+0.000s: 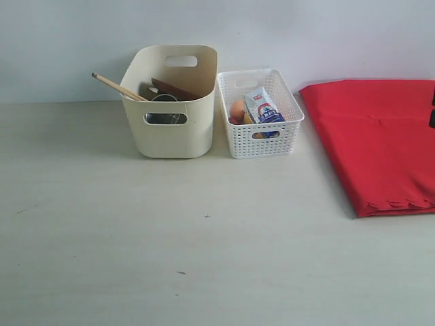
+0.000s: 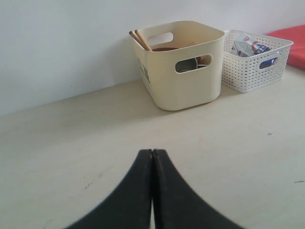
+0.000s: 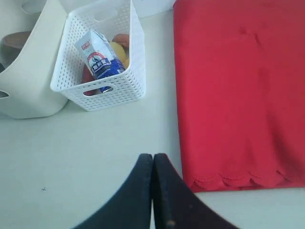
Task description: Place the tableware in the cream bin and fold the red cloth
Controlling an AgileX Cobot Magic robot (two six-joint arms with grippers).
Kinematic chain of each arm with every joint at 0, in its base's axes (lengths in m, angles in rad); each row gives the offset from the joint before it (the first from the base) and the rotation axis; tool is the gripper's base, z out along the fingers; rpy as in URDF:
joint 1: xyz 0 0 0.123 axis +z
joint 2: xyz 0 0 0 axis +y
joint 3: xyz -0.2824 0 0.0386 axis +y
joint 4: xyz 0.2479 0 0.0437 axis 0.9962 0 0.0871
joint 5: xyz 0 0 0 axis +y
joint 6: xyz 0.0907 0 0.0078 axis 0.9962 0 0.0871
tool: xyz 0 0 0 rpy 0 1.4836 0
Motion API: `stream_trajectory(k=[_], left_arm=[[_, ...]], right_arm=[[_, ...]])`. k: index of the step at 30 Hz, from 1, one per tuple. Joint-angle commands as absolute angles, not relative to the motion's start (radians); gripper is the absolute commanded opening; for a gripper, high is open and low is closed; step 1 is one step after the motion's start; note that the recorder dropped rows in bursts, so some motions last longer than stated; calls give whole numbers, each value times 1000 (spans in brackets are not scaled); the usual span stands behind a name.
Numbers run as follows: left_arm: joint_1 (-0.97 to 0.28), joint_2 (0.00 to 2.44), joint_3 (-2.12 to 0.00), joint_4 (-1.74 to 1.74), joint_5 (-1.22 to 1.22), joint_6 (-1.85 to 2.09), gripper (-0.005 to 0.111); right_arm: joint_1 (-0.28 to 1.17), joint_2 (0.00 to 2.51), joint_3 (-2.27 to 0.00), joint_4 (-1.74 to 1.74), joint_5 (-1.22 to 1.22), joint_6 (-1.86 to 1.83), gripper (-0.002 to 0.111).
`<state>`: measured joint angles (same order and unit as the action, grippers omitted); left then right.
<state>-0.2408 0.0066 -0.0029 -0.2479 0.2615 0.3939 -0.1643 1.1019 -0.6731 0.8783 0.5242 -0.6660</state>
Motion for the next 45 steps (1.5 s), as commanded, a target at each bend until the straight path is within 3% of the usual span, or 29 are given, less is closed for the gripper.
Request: stream_trajectory(k=[1,45], left_arm=[[-239,0,0,-249,258,389,0],[-239,0,0,-249,258,389,0]], right_arm=[[-162,1094,-665,892,527,-679,0],[-162,1094,-665,911,490,-716,0]])
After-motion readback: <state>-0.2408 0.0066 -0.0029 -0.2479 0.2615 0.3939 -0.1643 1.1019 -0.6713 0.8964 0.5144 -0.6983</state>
